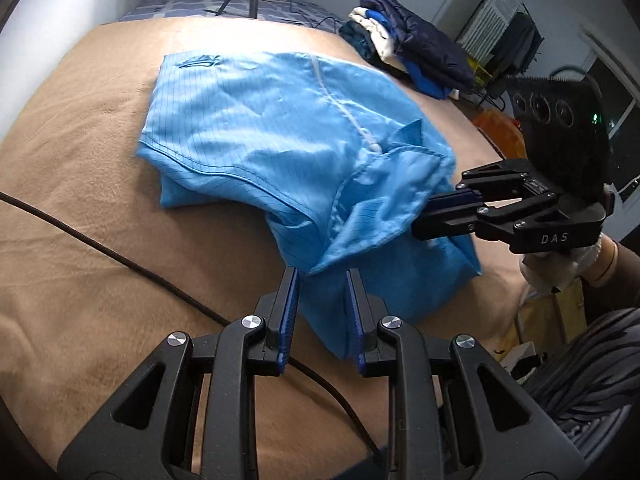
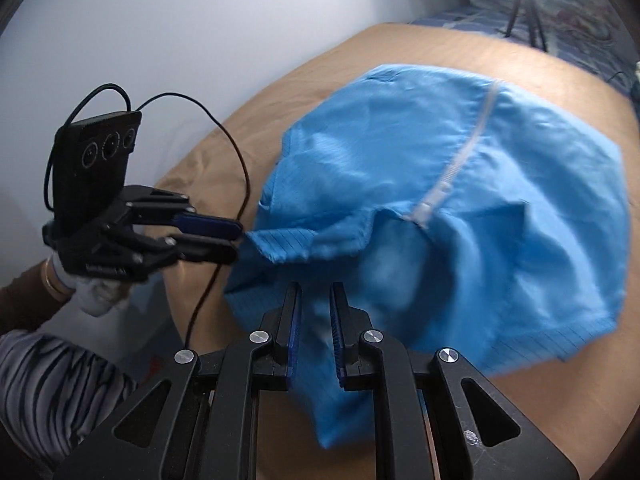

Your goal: Fold large clothes

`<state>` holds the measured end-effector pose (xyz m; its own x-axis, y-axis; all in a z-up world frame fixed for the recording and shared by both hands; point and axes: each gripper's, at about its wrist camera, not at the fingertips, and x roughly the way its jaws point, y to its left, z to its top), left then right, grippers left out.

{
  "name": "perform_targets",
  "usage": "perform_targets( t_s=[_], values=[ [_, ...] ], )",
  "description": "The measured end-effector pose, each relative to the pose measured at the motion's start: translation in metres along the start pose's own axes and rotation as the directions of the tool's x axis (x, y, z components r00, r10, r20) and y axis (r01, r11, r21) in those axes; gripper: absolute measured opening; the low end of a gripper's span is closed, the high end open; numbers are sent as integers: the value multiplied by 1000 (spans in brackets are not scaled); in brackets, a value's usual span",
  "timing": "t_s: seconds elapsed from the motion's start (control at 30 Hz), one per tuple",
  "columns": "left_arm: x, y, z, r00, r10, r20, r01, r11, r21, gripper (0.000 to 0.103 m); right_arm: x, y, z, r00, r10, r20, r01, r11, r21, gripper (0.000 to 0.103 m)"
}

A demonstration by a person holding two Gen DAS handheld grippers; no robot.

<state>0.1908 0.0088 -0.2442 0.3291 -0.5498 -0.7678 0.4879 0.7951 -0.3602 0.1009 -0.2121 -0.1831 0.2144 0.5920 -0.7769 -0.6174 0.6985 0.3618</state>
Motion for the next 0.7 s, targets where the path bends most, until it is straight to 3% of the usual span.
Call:
perform_targets(
  t_s=[0.23,0.43,0.53,0.7],
  values=[
    [8,16,1,1000,-10,11,11,999,-42,21,14,-3,49,998,20,63,-20,1000,1,13],
    [11,20,-2,1000,26,6,-26,999,-45,21,60,-16,63,997,-77,-28,77,997,1,13],
    [-3,24,-1,1000,18,26,-16,997,-77,21,41,-13,62,998,-63,31,63,998,23,13],
    [-72,29,1,991,-4,136,25,988,-149,22,-35,-21,37,986,-76,151,62,994,91,13]
  ],
)
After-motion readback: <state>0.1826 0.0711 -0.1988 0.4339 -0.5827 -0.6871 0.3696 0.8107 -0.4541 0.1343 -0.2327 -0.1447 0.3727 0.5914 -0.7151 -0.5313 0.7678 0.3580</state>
